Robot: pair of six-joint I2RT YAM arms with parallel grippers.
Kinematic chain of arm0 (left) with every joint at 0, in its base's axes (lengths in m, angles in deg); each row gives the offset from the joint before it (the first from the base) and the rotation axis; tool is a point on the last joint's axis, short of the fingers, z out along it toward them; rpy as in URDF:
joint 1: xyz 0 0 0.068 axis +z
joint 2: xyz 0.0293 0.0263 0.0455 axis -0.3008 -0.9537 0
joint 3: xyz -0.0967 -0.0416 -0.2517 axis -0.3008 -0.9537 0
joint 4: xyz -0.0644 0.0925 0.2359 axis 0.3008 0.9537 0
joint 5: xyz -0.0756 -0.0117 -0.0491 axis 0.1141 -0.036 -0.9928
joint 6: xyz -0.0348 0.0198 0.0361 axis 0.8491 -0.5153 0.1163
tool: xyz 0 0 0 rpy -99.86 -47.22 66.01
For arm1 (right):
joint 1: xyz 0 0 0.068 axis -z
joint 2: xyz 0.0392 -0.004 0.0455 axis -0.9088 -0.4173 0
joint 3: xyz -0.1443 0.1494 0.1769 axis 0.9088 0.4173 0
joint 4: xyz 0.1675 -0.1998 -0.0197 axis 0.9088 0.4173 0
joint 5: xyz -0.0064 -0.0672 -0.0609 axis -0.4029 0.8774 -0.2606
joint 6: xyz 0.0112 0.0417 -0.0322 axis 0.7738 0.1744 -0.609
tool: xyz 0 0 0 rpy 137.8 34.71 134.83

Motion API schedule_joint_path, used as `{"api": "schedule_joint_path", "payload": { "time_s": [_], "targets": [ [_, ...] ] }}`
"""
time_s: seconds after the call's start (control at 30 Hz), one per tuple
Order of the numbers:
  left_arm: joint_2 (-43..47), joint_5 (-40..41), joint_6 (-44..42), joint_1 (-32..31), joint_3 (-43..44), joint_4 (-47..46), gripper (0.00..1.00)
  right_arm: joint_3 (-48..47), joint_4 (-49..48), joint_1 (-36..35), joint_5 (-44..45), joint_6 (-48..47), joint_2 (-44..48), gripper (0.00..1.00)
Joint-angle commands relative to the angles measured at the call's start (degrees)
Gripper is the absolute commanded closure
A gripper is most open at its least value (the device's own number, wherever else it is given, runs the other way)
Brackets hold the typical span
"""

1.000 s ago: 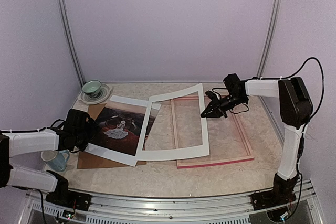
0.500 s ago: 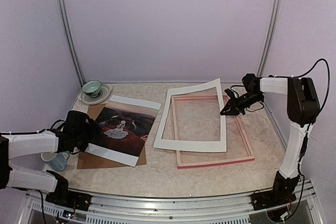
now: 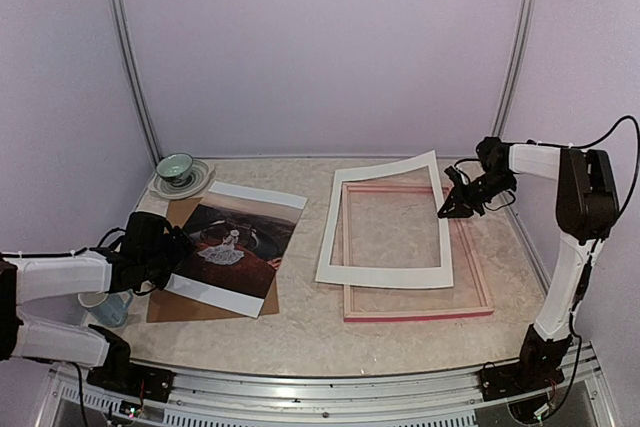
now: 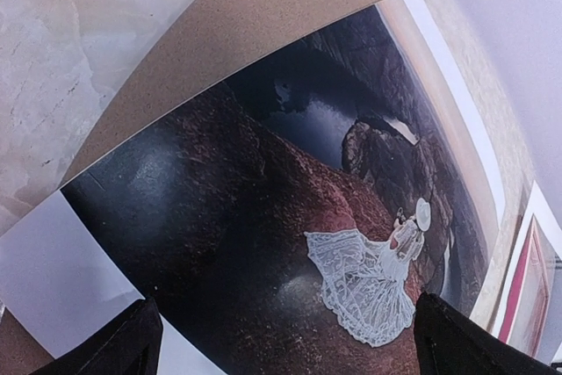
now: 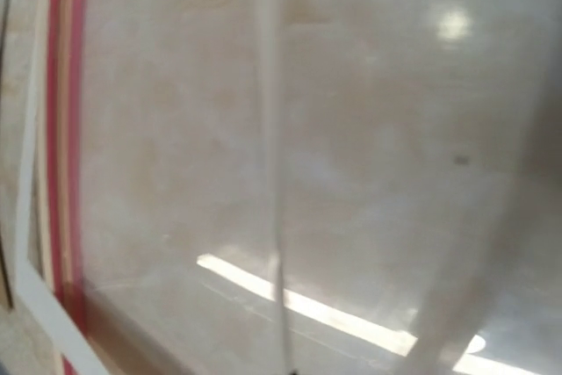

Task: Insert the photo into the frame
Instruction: Place the mat board on the glass panel.

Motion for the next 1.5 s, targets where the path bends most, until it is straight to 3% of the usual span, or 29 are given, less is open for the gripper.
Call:
{"api": "schedule_joint_path", "payload": {
  "time_s": [0.0,0.17,0.4,0.73,0.93,1.13,1.47],
  "targets": [
    [0.2,-0.3,-0.6,-0.5,-0.4,-1.1,0.01,1.3,0.1,1.1,1.5,-0.6,1.0,0.96],
    [0.1,0.0,-0.5,-0.6,-0.2,-1.1,0.01,6.2,-10.6,1.1,-13.3,4.7,0.7,0.99],
    [0.3,1.1,-0.7,-1.1,0.5,0.1,0.01,9.8,-22.6,0.8,-26.2,11.5,5.1,1.0],
    [0.7,1.8,-0.8,-1.4,0.9,0.3,0.01,13.3,-27.3,1.1,-31.4,16.7,14.0,1.0],
    [0.7,1.6,-1.0,-1.4,1.0,0.3,0.01,14.0,-19.4,1.3,-27.1,12.4,15.3,1.0],
    [1.6,2.0,-1.1,-1.4,0.6,0.3,0.01,15.5,-9.1,1.4,-15.4,5.5,17.9,1.0],
    [0.5,1.0,-1.3,-1.4,0.8,-0.2,0.01,18.3,-5.6,5.9,-3.4,3.4,20.3,1.0]
  ]
}}
